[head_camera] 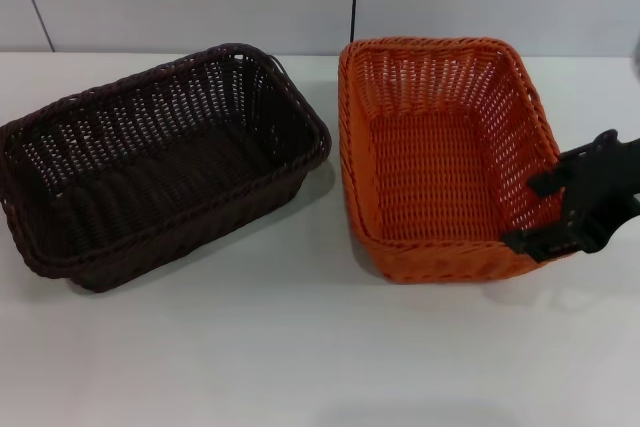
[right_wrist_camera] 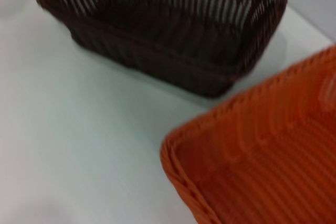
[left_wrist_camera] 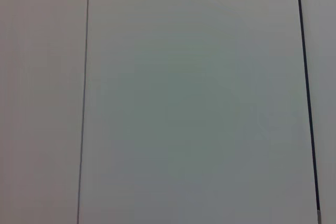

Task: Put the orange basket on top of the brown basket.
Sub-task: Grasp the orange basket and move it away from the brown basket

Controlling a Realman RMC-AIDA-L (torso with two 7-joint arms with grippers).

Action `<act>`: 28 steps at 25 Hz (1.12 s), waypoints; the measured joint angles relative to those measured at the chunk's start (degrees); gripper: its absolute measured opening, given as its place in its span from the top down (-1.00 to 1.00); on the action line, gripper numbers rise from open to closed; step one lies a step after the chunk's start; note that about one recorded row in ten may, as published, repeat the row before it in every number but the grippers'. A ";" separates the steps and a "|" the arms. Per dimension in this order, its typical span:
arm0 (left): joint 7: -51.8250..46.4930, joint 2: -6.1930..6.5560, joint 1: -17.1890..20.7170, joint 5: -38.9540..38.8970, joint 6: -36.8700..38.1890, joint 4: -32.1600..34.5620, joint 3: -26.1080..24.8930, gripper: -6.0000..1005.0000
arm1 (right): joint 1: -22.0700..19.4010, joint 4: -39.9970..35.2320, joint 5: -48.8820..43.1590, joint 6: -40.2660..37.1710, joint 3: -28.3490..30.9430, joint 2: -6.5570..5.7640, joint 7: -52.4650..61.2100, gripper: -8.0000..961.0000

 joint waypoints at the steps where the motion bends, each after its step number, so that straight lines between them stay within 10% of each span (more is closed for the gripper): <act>1: -0.04 0.00 0.00 0.00 0.00 -0.08 0.01 -0.29 | 0.88 1.07 -2.05 -0.18 -0.28 0.32 -0.45 -0.44; 28: -0.43 -0.10 0.45 0.42 0.08 -0.82 1.43 -0.28 | 7.46 26.28 -11.11 18.32 -14.59 1.47 -1.99 -0.43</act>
